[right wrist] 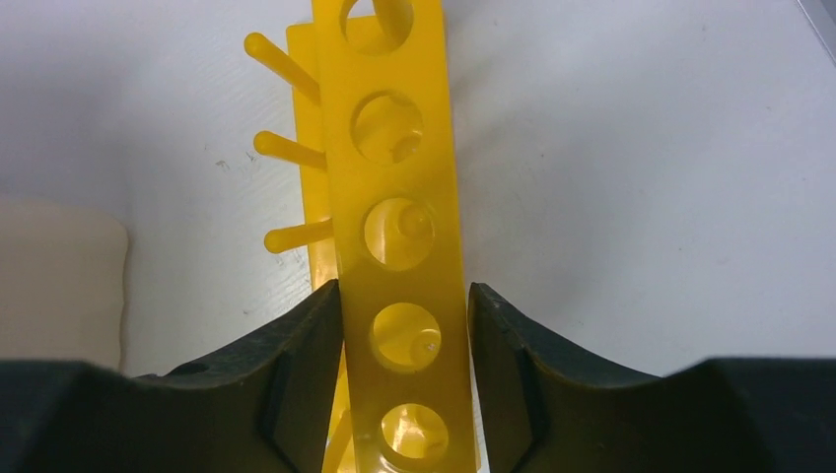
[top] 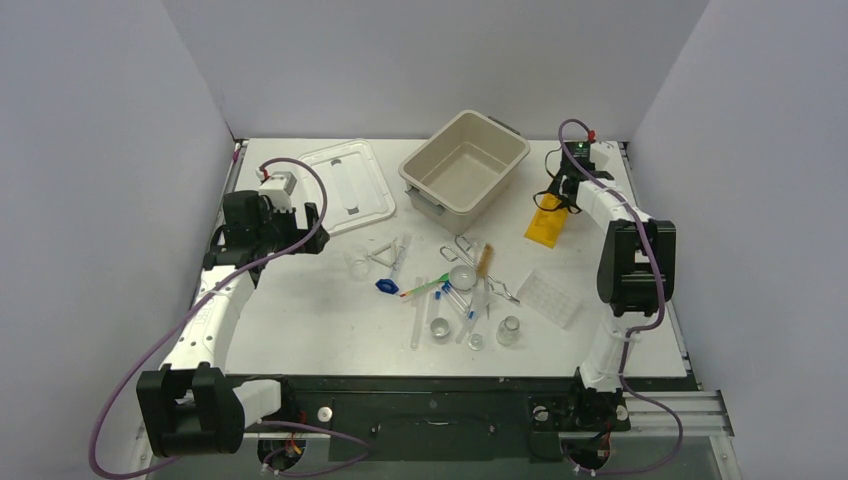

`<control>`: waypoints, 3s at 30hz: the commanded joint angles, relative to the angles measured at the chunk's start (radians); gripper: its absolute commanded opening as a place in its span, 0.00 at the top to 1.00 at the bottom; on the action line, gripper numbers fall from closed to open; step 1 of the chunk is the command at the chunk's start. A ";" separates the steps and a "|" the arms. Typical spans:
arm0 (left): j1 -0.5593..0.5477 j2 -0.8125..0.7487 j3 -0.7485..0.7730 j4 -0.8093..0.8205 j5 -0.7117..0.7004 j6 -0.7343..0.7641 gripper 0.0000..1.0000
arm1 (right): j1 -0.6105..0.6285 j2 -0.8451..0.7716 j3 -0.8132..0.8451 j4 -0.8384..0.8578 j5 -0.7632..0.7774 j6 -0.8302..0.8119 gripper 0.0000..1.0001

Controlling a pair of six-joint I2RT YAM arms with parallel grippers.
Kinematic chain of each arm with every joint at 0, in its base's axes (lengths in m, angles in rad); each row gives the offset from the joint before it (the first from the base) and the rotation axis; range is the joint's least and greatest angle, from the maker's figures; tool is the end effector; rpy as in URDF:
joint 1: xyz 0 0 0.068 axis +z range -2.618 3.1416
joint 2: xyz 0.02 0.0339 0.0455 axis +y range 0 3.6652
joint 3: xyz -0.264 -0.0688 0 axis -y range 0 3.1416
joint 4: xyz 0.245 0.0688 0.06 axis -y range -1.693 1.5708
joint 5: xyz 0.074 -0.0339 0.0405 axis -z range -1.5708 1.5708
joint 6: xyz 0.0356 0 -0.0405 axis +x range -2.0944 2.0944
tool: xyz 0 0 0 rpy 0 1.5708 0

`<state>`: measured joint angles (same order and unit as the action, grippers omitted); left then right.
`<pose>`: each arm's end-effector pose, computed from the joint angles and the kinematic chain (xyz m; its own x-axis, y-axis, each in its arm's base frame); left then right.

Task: Organize the chemistry lab equipment
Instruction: Pick up the test tube rack from the center of the board, then place the test tube rack at the center of the board.

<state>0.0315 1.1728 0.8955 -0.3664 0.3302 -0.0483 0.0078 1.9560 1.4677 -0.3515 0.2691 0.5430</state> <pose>0.2561 -0.0035 0.2829 -0.6102 -0.0649 -0.7896 0.2002 0.9517 -0.2330 0.4361 -0.0061 0.2156 -0.5496 0.4938 -0.6739 0.5302 0.8295 0.1755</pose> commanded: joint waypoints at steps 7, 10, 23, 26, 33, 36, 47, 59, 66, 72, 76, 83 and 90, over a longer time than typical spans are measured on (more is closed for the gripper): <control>-0.007 -0.038 0.028 0.001 0.008 0.026 0.03 | -0.003 -0.023 0.049 -0.021 0.023 -0.045 0.96; -0.007 -0.042 0.026 -0.005 0.006 0.029 0.03 | -0.003 -0.071 0.050 -0.021 0.031 -0.048 1.00; -0.004 -0.082 0.092 -0.101 0.068 0.039 0.03 | 0.131 -0.444 -0.023 -0.043 0.062 -0.184 1.00; -0.003 -0.100 0.114 -0.132 0.083 0.066 0.04 | 0.244 -0.508 -0.033 -0.078 0.031 -0.252 1.00; 0.021 -0.077 0.219 -0.186 0.009 0.001 0.03 | 0.540 -0.643 -0.057 -0.169 -0.045 -0.369 1.00; 0.054 -0.029 0.305 -0.245 -0.026 -0.043 0.03 | 0.670 -0.659 -0.040 -0.223 -0.063 -0.421 1.00; 0.134 -0.017 0.398 -0.302 0.004 -0.048 0.03 | 1.118 -0.511 -0.024 -0.292 -0.240 -0.641 1.00; 0.141 -0.050 0.412 -0.296 -0.043 -0.052 0.04 | 1.238 -0.180 0.168 -0.224 -0.379 -0.765 1.00; 0.141 -0.062 0.391 -0.280 -0.058 -0.034 0.04 | 1.257 -0.017 0.226 -0.097 -0.369 -0.787 1.00; 0.142 -0.057 0.387 -0.277 -0.053 -0.023 0.03 | 1.246 0.077 0.240 -0.036 -0.362 -0.831 1.00; 0.141 -0.058 0.375 -0.276 -0.053 -0.004 0.03 | 1.203 0.120 0.243 0.008 -0.381 -0.829 0.95; 0.142 -0.067 0.354 -0.281 -0.011 0.054 0.04 | 1.159 0.117 0.257 0.014 -0.371 -0.800 0.76; 0.141 -0.060 0.359 -0.347 0.083 0.188 0.03 | 1.133 0.030 0.268 -0.049 -0.381 -0.753 0.53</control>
<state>0.1658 1.1316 1.2438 -0.6849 0.3340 0.0441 1.1511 2.0834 1.6913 -0.3920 -0.1127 -0.2394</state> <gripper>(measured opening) 0.966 0.415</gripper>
